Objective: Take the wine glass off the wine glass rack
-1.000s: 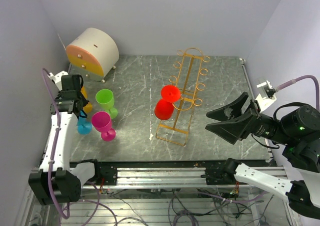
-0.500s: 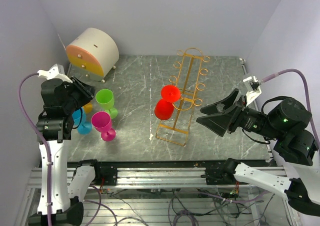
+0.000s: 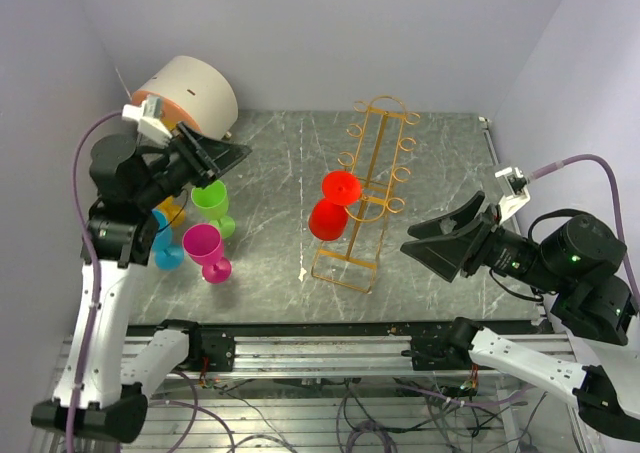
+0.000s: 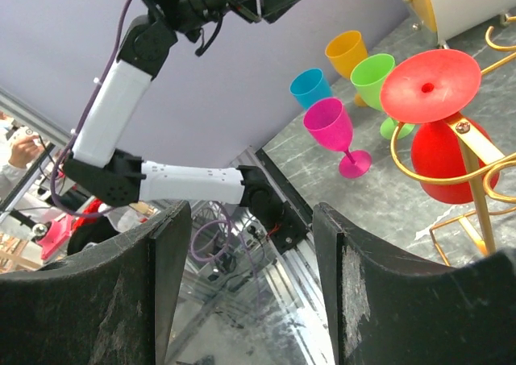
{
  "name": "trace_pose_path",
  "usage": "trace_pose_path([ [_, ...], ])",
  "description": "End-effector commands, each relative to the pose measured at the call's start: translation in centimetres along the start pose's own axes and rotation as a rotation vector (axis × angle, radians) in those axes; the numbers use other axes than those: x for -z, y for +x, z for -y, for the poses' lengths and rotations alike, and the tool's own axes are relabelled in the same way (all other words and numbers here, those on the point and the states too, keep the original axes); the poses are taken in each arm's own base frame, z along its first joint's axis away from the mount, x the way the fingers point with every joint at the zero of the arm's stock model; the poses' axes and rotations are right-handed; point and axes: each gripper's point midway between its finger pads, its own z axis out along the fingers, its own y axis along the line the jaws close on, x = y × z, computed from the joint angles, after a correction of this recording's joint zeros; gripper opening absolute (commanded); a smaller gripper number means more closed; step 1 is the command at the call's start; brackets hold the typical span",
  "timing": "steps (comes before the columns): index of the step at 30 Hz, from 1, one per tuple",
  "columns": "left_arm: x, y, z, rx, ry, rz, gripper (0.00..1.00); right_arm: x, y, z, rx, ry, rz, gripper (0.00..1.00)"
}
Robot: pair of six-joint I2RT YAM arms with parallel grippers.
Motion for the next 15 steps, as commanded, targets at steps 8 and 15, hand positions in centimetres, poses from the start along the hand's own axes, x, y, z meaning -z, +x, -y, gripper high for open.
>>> trace_pose_path([
  [8, -6.0, 6.7, 2.1, -0.098, -0.019, -0.246, 0.51, 1.1, -1.5, 0.0, -0.018, 0.033, 0.069, 0.6],
  [15, -7.2, 10.6, 1.5, -0.111, -0.056, -0.329, 0.49, 1.2, -1.4, 0.2, -0.025, 0.043, 0.076, 0.6],
])
